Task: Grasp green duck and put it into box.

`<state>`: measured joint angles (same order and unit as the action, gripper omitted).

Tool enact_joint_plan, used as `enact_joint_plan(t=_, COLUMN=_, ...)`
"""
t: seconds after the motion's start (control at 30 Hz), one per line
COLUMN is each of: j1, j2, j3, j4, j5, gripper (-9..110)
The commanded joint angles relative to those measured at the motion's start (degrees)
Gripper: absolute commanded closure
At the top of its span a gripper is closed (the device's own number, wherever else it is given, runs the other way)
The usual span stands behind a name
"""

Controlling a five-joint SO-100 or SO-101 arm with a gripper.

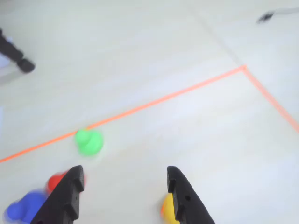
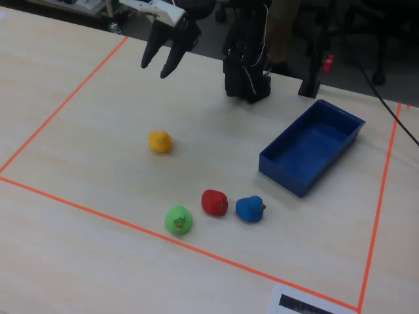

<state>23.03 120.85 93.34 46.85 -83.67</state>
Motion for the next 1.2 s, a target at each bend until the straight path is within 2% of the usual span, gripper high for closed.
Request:
enact_joint_plan(t=0.0, j1=0.2, j2=-1.1, j3=-0.3, j4=-9.8, j5=-3.3, gripper=78)
enact_joint_plan(t=0.37, j1=-2.7, j2=-14.9, j3=-7.5, j4=-11.2, j5=-12.0, gripper=78)
enact_joint_plan(t=0.77, j1=-13.2, j2=-29.2, j3=-30.6, j4=14.9, j5=-11.9, gripper=78)
enact_joint_plan(t=1.03, j1=-14.0, j2=-37.2, j3=-36.8, j4=9.9, j5=-12.6, gripper=77)
enact_joint_plan(t=1.17, j1=-12.9, j2=-41.0, j3=-39.1, j4=1.6, j5=-13.1, gripper=76)
